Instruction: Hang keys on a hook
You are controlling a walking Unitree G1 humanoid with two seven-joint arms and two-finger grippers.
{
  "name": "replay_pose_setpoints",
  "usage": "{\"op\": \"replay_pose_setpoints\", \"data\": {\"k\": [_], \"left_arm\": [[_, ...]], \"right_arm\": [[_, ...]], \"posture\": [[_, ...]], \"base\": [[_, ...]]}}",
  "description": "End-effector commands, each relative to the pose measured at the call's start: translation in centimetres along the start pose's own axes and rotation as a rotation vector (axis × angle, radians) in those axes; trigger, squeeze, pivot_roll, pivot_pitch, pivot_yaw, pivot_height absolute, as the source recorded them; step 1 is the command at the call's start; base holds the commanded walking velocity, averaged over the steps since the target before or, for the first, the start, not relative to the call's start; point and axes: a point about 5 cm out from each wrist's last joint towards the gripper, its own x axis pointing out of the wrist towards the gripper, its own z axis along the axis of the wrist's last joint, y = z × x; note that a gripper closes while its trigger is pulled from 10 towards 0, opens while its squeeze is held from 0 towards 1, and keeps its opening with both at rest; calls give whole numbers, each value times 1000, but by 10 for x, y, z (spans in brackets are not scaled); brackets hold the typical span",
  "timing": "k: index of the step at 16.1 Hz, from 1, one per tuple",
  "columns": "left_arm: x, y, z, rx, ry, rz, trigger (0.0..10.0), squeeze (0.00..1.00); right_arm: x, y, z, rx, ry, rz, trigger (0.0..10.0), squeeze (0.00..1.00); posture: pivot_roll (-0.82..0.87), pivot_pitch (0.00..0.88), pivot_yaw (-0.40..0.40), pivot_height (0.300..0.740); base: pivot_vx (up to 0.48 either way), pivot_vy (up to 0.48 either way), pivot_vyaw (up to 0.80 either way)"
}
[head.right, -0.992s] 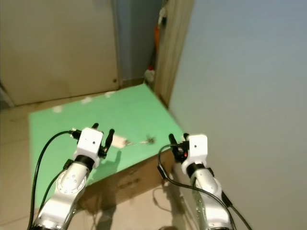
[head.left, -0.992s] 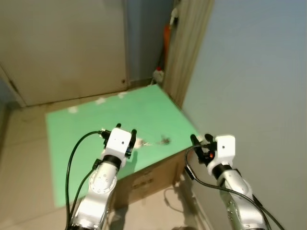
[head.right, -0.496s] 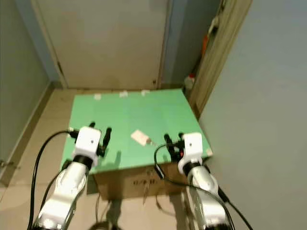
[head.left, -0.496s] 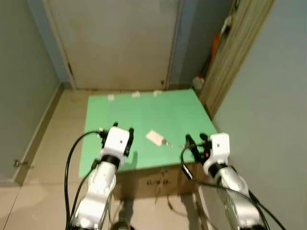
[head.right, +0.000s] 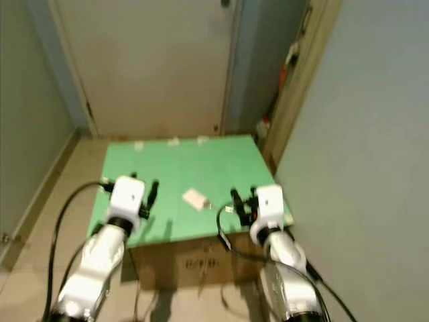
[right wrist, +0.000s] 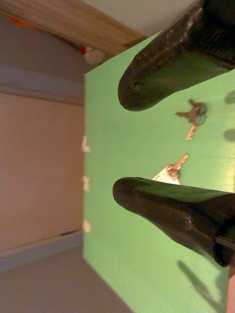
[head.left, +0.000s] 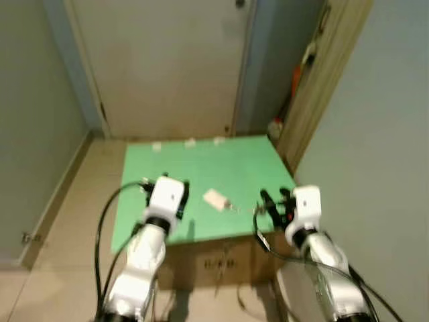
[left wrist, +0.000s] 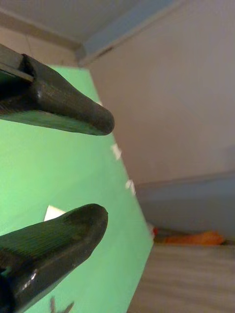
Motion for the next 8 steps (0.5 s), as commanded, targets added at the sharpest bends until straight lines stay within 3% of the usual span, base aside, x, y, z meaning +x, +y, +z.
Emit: {"op": "replay_pose_setpoints", "data": {"k": [1,6,8], "left_arm": [[2,4,2,-8,-1,12,10000,0],[5,2,3,-6,-6,17,10000,0],[11,4,5,5,-9,20,10000,0]], "right_arm": [[3,1,3,-4,-8,7,10000,0],[2,-1,0,-9,6,10,10000,0],[10,-7,4,4,3,-30,10000,0]], "posture": [[11,40,-65,740],[4,38,-65,740],[1,40,-55,740]], "base": [[439,0,0],[329,347,0],[0,0,0]]}}
